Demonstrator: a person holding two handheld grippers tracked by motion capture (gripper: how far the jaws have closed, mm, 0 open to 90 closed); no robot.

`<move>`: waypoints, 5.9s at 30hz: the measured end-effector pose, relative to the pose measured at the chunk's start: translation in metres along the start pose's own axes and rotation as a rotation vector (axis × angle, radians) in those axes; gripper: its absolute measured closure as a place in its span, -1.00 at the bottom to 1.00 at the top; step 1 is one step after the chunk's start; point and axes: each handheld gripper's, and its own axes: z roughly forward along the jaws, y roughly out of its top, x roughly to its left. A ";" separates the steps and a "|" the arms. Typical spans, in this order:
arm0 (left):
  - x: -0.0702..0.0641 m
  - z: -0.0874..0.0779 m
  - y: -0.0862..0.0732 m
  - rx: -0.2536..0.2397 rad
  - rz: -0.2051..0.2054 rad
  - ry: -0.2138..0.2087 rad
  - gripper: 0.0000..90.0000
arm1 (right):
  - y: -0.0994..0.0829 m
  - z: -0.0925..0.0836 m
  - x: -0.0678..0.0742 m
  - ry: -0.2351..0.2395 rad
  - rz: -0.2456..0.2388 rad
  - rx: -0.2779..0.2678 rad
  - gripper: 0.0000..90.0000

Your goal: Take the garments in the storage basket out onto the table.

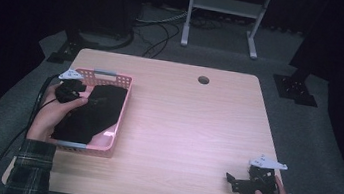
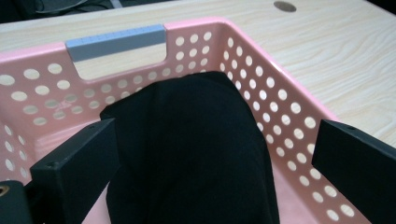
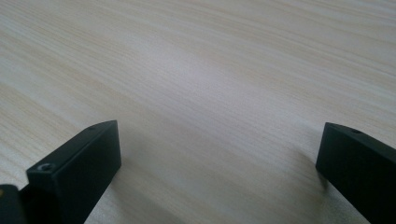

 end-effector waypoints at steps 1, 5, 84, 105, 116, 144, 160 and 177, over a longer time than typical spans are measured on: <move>0.000 0.000 0.000 0.004 -0.001 0.001 -0.99 | 0.000 0.000 0.000 0.000 0.000 0.000 -1.00; 0.000 0.003 -0.002 0.022 -0.005 0.005 -0.99 | 0.000 0.000 0.000 0.000 0.000 0.000 -1.00; 0.006 0.047 -0.019 0.446 -0.053 0.052 -0.99 | 0.000 0.000 0.000 0.000 0.000 0.000 -1.00; 0.006 0.042 -0.019 0.417 -0.076 0.029 -0.31 | 0.000 0.000 0.000 -0.001 0.000 0.000 -1.00; 0.008 0.039 -0.019 0.399 -0.106 0.019 -0.01 | 0.000 0.000 0.000 -0.001 0.001 -0.001 -1.00; 0.006 0.022 -0.013 0.284 -0.117 0.065 -0.02 | 0.001 0.001 -0.001 -0.019 0.017 -0.001 -1.00; 0.002 0.004 -0.004 0.077 -0.119 0.086 -0.03 | 0.001 0.001 -0.001 -0.019 0.018 -0.001 -1.00; -0.006 -0.018 0.007 -0.116 -0.098 0.109 -0.02 | 0.001 0.001 -0.001 -0.021 0.020 -0.001 -1.00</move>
